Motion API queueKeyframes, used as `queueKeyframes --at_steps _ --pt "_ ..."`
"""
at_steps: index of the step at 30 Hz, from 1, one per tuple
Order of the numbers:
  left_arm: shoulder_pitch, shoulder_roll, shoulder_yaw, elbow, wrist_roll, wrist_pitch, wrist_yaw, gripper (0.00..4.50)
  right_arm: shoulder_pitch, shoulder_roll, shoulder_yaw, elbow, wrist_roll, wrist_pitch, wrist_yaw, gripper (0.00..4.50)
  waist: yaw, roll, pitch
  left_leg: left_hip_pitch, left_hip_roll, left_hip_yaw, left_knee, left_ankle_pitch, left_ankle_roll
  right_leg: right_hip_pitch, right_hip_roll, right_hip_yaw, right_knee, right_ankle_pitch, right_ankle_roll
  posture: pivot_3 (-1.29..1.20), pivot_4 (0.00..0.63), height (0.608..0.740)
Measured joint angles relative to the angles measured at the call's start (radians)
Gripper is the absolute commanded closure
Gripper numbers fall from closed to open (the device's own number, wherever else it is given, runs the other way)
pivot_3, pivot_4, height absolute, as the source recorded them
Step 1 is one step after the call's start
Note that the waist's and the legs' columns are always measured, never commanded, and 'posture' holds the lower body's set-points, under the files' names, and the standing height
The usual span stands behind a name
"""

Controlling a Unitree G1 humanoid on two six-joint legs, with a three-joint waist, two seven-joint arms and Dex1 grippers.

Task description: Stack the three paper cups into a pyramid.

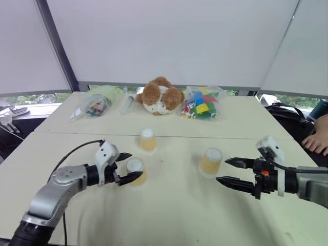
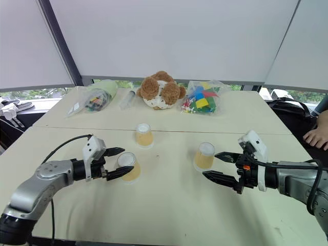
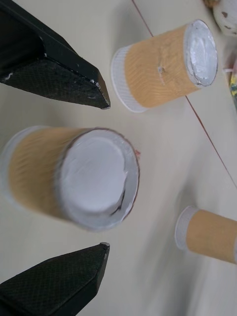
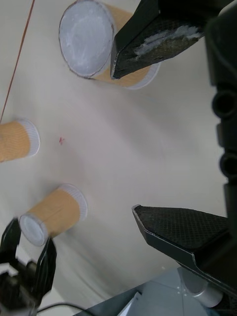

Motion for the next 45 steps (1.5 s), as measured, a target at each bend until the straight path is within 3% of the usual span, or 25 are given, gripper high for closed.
queueKeyframes --at_steps 2,6,7,13,16,21,26,30,38,42,45 --pt "-0.012 -0.017 -0.018 0.034 0.014 -0.024 -0.014 0.0 0.0 0.0 -0.001 -0.005 0.01 0.003 -0.014 0.07 -0.002 0.0 0.0 0.0 0.0 0.0 0.0 0.0 0.0 0.0 0.0 0.0 0.0 0.0 0.0 0.0 0.15 0.74" --pt "-0.016 -0.049 -0.035 0.078 0.029 -0.06 -0.039 1.78 0.0 0.0 -0.001 -0.007 0.023 0.003 -0.036 0.0 -0.003 0.0 0.0 0.0 0.0 0.0 0.0 0.0 0.0 0.0 0.0 0.0 0.0 0.0 0.0 0.0 0.15 0.74" --pt "-0.018 -0.051 -0.035 0.08 0.032 -0.062 -0.042 2.05 0.0 0.0 -0.001 -0.007 0.024 0.003 -0.038 0.0 -0.003 0.0 0.0 0.0 0.0 0.0 0.0 0.0 0.0 0.0 0.0 0.0 0.0 0.0 0.0 0.0 0.15 0.74" --pt "-0.034 -0.078 -0.032 0.066 0.039 -0.065 -0.042 2.05 -0.001 0.0 0.001 -0.007 0.03 -0.002 -0.049 0.0 0.0 0.0 0.0 0.0 0.0 0.0 0.0 0.0 0.0 0.0 0.0 0.0 0.0 0.0 0.0 0.0 0.15 0.74" --pt "-0.044 -0.096 -0.088 -0.015 0.044 -0.044 -0.046 2.05 0.002 0.0 0.002 -0.006 0.03 -0.002 -0.049 0.0 0.003 0.0 0.0 0.0 0.0 0.0 0.0 0.0 0.0 0.001 0.0 0.0 0.0 0.0 0.0 0.0 0.15 0.74" --pt "-0.073 -0.235 -0.258 -0.033 0.075 -0.042 -0.042 2.05 0.055 -0.004 -0.007 -0.03 0.047 0.015 -0.046 0.0 0.019 0.0 0.0 0.0 0.0 0.0 0.002 0.0 0.0 0.001 0.001 0.0 0.0 0.0 0.0 0.0 0.15 0.74" --pt "-0.164 -0.309 -0.285 0.096 0.125 -0.1 -0.041 2.05 0.106 -0.004 -0.058 -0.074 0.076 0.037 -0.072 0.0 0.024 0.0 0.0 0.0 0.0 -0.002 0.005 0.0 0.0 0.002 0.002 0.0 0.001 0.0 0.0 0.0 0.15 0.74" --pt "-0.191 -0.326 -0.301 0.164 0.152 -0.143 -0.067 0.1 0.128 -0.004 -0.087 -0.099 0.099 0.039 -0.098 0.0 0.023 0.0 0.0 0.0 0.0 -0.001 0.005 0.0 0.0 0.002 0.002 0.0 0.001 0.0 0.0 0.0 0.15 0.74" --pt "-0.198 -0.326 -0.282 0.146 0.178 -0.165 -0.039 0.04 0.143 -0.003 -0.087 -0.111 0.11 0.037 -0.121 0.0 0.024 0.0 0.0 -0.001 0.0 -0.002 0.005 0.0 0.0 0.002 0.002 0.0 0.001 0.0 0.0 0.0 0.15 0.74" --pt "-0.221 -0.283 -0.156 0.02 0.145 -0.104 0.035 0.04 0.142 -0.006 -0.084 -0.094 0.107 0.031 -0.111 0.0 0.023 0.0 0.0 -0.001 0.001 -0.002 0.005 0.0 0.0 0.002 0.002 0.0 0.001 0.0 0.001 0.0 0.15 0.74" --pt "-0.249 -0.272 -0.057 0.027 0.185 -0.119 0.165 0.04 0.106 -0.007 -0.048 -0.06 0.093 0.013 -0.1 0.0 0.023 0.0 0.0 0.0 0.001 -0.002 0.006 0.0 0.0 0.003 0.002 0.0 0.001 0.0 0.001 0.0 0.15 0.74"
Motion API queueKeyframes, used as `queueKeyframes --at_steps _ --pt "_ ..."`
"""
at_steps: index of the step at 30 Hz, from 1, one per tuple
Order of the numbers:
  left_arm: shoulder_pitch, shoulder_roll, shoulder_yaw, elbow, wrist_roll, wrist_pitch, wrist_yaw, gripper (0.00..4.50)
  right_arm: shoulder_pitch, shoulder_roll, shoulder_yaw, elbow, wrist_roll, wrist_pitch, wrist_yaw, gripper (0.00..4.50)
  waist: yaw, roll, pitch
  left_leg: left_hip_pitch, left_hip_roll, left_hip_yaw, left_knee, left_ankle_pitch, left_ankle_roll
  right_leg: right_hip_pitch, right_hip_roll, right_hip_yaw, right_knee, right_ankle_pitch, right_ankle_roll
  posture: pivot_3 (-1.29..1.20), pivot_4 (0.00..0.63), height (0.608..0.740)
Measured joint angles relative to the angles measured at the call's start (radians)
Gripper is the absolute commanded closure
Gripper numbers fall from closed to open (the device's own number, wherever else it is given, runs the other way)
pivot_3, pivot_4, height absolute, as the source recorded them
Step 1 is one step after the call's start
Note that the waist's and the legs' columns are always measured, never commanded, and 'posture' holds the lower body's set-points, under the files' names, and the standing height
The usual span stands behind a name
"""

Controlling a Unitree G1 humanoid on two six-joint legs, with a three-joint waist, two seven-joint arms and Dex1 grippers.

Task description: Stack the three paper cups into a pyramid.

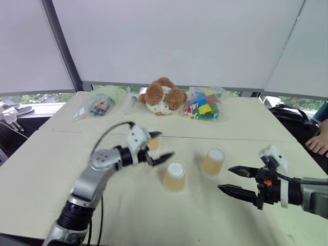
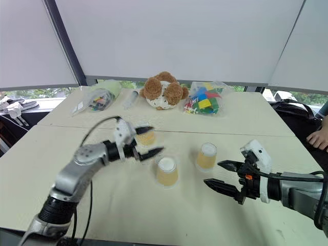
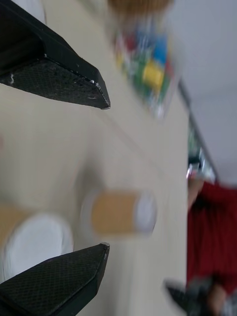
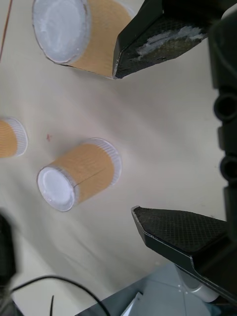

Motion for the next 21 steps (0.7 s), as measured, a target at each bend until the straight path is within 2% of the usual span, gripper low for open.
queueKeyframes --at_steps 4,8,15,21 --pt "-0.044 -0.032 0.038 0.13 0.099 -0.055 0.17 0.04 -0.059 0.003 0.074 0.036 -0.028 -0.028 0.012 0.0 0.007 0.0 0.0 -0.001 0.0 0.0 0.002 0.0 0.001 0.001 0.0 -0.001 0.0 0.0 0.0 0.0 0.15 0.74" --pt "-0.116 -0.115 0.056 0.326 0.124 -0.114 0.269 0.04 -0.091 0.009 0.121 0.059 -0.05 -0.049 0.021 0.0 0.008 -0.001 0.001 -0.003 -0.001 -0.001 0.004 -0.001 0.001 0.0 -0.001 -0.001 0.0 0.0 0.0 0.0 0.15 0.74" --pt "-0.176 -0.138 0.045 0.522 0.149 -0.243 0.253 0.04 -0.093 0.011 0.15 0.076 -0.081 -0.07 0.026 0.0 0.001 -0.001 0.0 -0.003 0.0 -0.001 0.003 -0.001 0.001 -0.002 0.0 -0.001 0.0 0.0 0.001 0.0 0.15 0.74" --pt "-0.186 -0.168 0.036 0.629 0.146 -0.253 0.218 0.04 -0.091 0.014 0.147 0.07 -0.072 -0.07 0.022 0.0 0.007 -0.001 0.0 -0.004 0.0 -0.001 0.004 -0.001 0.001 -0.001 0.0 -0.001 0.0 0.0 0.001 0.0 0.15 0.74"
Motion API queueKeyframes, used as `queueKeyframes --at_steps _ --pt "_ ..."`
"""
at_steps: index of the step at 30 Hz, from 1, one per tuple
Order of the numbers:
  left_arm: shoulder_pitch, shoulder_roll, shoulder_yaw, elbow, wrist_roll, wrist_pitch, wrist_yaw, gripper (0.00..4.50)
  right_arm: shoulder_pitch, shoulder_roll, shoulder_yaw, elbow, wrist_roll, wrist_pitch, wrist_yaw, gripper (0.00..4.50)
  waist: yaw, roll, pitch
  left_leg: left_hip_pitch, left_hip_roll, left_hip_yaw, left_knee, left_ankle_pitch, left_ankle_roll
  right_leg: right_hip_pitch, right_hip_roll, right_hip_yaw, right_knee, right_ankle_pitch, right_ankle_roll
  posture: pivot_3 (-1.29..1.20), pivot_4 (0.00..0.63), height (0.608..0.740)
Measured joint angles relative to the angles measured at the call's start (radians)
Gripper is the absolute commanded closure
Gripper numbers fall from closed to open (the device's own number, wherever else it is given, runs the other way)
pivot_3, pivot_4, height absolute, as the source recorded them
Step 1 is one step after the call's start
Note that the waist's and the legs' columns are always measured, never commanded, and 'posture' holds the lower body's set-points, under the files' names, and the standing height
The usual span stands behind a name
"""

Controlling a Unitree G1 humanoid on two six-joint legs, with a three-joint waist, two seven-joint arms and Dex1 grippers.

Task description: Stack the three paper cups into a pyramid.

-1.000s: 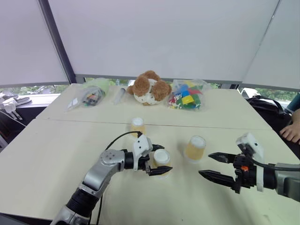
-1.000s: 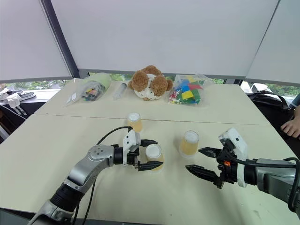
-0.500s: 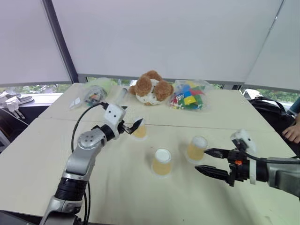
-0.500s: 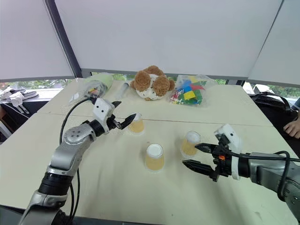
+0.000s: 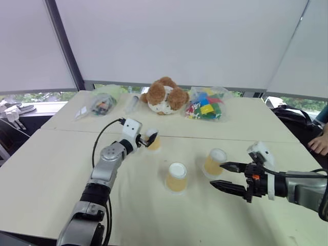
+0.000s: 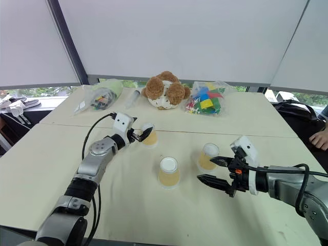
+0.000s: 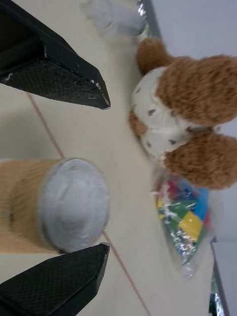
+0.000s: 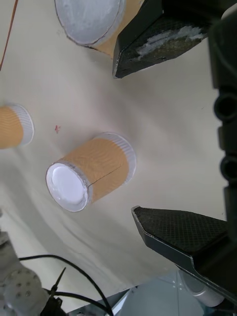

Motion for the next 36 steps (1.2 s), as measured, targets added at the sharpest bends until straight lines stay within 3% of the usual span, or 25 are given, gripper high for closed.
queueKeyframes --at_steps 9,12,15,21,24,28,36 --pt "-0.088 -0.03 -0.001 0.198 0.005 -0.041 -0.032 0.04 0.017 0.003 -0.002 -0.014 0.0 0.0 -0.016 0.0 -0.004 0.0 0.0 -0.001 0.0 0.0 0.0 0.0 0.0 -0.001 0.0 0.0 0.0 0.0 0.0 0.0 0.15 0.74" --pt "-0.103 -0.03 0.001 0.247 0.006 -0.053 -0.035 0.91 0.019 0.004 -0.003 -0.016 0.0 0.0 -0.021 0.0 -0.003 0.0 0.0 -0.001 0.0 0.0 0.0 0.0 0.0 -0.001 0.0 0.0 0.0 0.0 0.0 0.0 0.15 0.74" --pt "-0.115 -0.031 0.001 0.276 0.007 -0.077 -0.034 2.26 0.02 0.008 -0.004 -0.016 0.0 0.0 -0.026 0.0 -0.003 0.0 0.0 -0.002 0.0 0.0 0.0 0.0 0.0 -0.001 0.0 0.0 0.0 0.0 0.0 0.0 0.15 0.74" --pt "-0.115 -0.035 0.009 0.28 -0.004 -0.121 -0.062 2.28 0.021 0.012 -0.01 -0.016 0.0 0.0 -0.026 0.0 -0.002 0.0 0.0 -0.002 0.0 0.0 0.0 0.0 0.0 -0.002 0.0 0.0 0.0 0.0 0.0 0.0 0.15 0.74" --pt "-0.003 0.011 -0.002 0.063 -0.06 -0.103 -0.193 2.28 0.048 0.007 -0.059 -0.017 0.017 0.002 -0.006 0.0 -0.008 0.001 0.0 -0.004 0.001 0.0 -0.001 0.0 0.0 -0.004 0.0 0.0 0.0 0.0 0.0 0.0 0.15 0.74" --pt "0.259 0.191 -0.029 -0.321 -0.173 0.075 -0.394 2.28 0.097 -0.026 -0.149 -0.012 0.032 0.007 0.036 0.0 -0.014 0.001 0.0 -0.003 0.003 0.0 -0.002 0.001 -0.002 -0.006 0.001 0.0 0.003 0.0 0.0 0.0 0.15 0.74" --pt "0.458 0.379 0.003 -0.744 -0.344 0.334 -0.483 2.28 0.065 -0.039 -0.122 0.027 0.019 0.002 0.069 0.0 -0.005 0.001 0.0 0.002 0.001 0.001 0.001 0.0 0.0 0.003 -0.003 0.0 -0.001 -0.002 -0.003 0.0 0.15 0.74"
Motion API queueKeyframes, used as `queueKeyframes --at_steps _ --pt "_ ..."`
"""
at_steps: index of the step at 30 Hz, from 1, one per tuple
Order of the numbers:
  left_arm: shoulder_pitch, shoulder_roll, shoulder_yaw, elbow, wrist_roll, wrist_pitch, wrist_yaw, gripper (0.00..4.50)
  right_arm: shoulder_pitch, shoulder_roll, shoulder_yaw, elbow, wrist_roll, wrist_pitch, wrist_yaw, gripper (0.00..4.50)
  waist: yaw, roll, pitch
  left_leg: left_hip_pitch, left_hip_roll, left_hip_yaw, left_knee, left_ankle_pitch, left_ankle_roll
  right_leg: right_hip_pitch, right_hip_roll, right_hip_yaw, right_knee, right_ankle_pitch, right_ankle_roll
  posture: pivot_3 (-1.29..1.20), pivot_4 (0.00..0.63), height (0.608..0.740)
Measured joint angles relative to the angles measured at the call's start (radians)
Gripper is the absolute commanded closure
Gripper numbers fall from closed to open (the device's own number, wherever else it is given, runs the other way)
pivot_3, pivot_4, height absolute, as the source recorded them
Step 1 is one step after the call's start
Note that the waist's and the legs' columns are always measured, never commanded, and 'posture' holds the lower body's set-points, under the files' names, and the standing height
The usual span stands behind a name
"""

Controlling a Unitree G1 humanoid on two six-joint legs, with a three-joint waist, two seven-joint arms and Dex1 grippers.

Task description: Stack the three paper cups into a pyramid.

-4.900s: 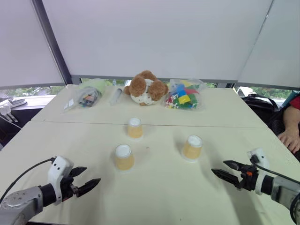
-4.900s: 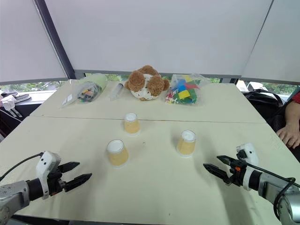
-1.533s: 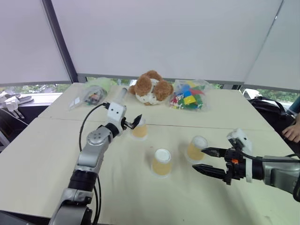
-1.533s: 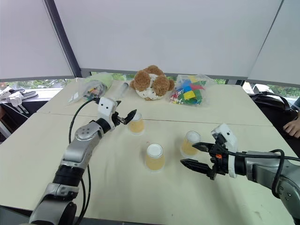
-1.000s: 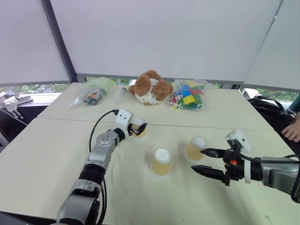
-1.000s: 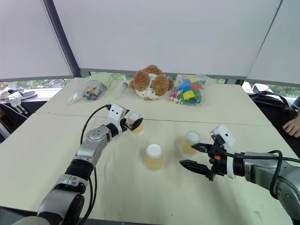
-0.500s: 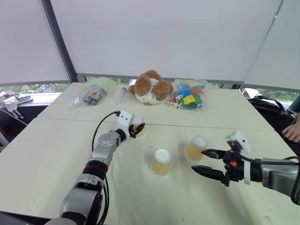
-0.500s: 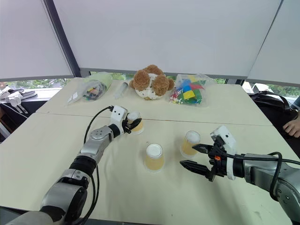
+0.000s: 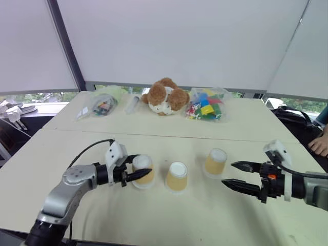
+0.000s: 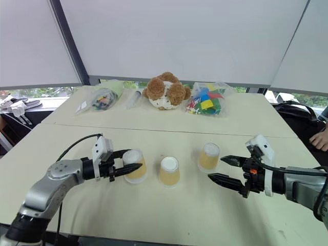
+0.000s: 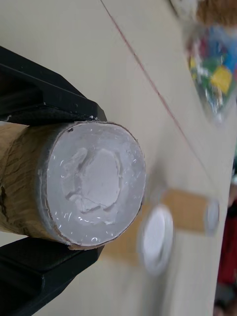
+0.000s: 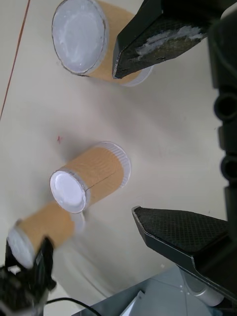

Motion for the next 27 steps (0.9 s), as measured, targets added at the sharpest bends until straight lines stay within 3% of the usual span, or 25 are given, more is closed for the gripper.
queueKeyframes --at_steps 5,9,17,26,27 --pt "0.02 0.009 -0.054 0.019 0.045 -0.049 -0.036 2.28 -0.05 0.001 0.052 0.031 -0.017 -0.005 0.009 0.0 0.001 0.0 0.0 0.0 -0.001 0.0 -0.001 0.0 0.0 -0.001 0.001 0.0 0.0 0.0 0.0 0.0 0.15 0.74" --pt "-0.04 -0.039 -0.086 0.129 0.081 -0.116 -0.051 2.28 -0.057 0.001 0.067 0.035 -0.021 -0.005 0.01 0.0 0.001 0.0 0.0 0.0 -0.001 0.0 -0.002 0.0 0.0 -0.001 0.001 0.0 0.0 0.001 0.002 0.0 0.15 0.74" --pt "-0.121 -0.091 -0.102 0.276 0.128 -0.215 -0.072 2.28 -0.029 0.001 0.047 -0.002 -0.01 0.008 -0.011 0.0 0.0 0.0 0.0 0.0 0.0 0.0 -0.002 0.0 0.001 -0.002 0.002 0.0 0.0 0.002 0.003 0.0 0.15 0.74" --pt "-0.165 -0.151 -0.13 0.295 0.151 -0.219 -0.067 2.28 -0.019 0.0 0.023 -0.025 0.019 0.04 -0.04 0.0 0.0 0.0 0.0 0.0 0.0 0.0 -0.002 0.0 0.001 -0.001 0.002 0.0 0.0 0.002 0.003 0.0 0.15 0.74" --pt "-0.166 -0.155 -0.132 0.295 0.154 -0.219 -0.066 1.26 -0.02 0.0 0.023 -0.026 0.02 0.042 -0.044 0.0 0.0 0.0 0.0 0.0 0.0 0.0 -0.002 0.0 0.001 -0.001 0.002 0.0 0.0 0.002 0.003 0.0 0.15 0.74"
